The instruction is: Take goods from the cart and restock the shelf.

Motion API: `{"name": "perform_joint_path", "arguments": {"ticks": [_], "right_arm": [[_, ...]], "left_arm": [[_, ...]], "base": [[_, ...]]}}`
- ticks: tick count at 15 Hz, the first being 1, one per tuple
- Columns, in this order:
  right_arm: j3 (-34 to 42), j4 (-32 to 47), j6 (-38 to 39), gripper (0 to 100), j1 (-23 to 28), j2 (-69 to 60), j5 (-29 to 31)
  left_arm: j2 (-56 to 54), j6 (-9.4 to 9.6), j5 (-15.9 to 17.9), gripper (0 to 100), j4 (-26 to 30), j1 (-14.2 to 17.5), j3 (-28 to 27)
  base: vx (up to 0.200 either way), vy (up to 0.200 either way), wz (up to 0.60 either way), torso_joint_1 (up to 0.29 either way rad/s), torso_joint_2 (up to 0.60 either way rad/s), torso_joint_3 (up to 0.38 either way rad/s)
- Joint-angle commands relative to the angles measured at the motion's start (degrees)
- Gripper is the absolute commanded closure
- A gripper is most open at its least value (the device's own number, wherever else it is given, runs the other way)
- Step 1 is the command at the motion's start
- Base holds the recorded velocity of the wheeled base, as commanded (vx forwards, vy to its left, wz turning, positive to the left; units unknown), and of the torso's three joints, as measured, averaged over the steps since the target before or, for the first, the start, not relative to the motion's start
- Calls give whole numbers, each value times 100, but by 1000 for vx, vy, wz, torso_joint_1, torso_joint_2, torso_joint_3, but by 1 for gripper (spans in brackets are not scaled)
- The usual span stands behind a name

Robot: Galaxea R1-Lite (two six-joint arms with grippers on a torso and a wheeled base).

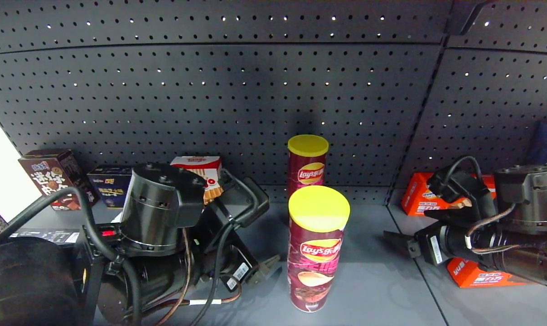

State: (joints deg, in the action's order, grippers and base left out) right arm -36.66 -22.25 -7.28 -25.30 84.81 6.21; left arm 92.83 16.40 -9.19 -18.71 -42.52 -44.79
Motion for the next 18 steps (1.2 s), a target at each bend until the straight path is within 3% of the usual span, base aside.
{"name": "perform_joint_path", "arguments": {"ticks": [1, 6, 10, 13, 18], "right_arm": [[-114, -16, -19, 0, -54, -96, 4], [-483, 36, -28, 0, -230, -922, 47], [-421, 19, -11, 0, -186, -1696, -181], [-158, 10, -2, 0, -19, -2188, -234], [941, 19, -2, 0, 974, -3445, -533]], "left_arm": [[-169, -14, -4, 0, 8, 16, -21], [-1004, -49, 5, 0, 17, 323, -91], [-1628, -58, 172, 0, 17, 903, -21], [-2261, -58, 269, 0, 8, 1536, 401], [-4414, -66, 1007, 0, 17, 3496, 1789]], "base": [[0, 0, 0, 0, 0, 0], [0, 0, 0, 0, 0, 0], [0, 0, 0, 0, 0, 0], [0, 0, 0, 0, 0, 0], [0, 0, 0, 0, 0, 0]]}}
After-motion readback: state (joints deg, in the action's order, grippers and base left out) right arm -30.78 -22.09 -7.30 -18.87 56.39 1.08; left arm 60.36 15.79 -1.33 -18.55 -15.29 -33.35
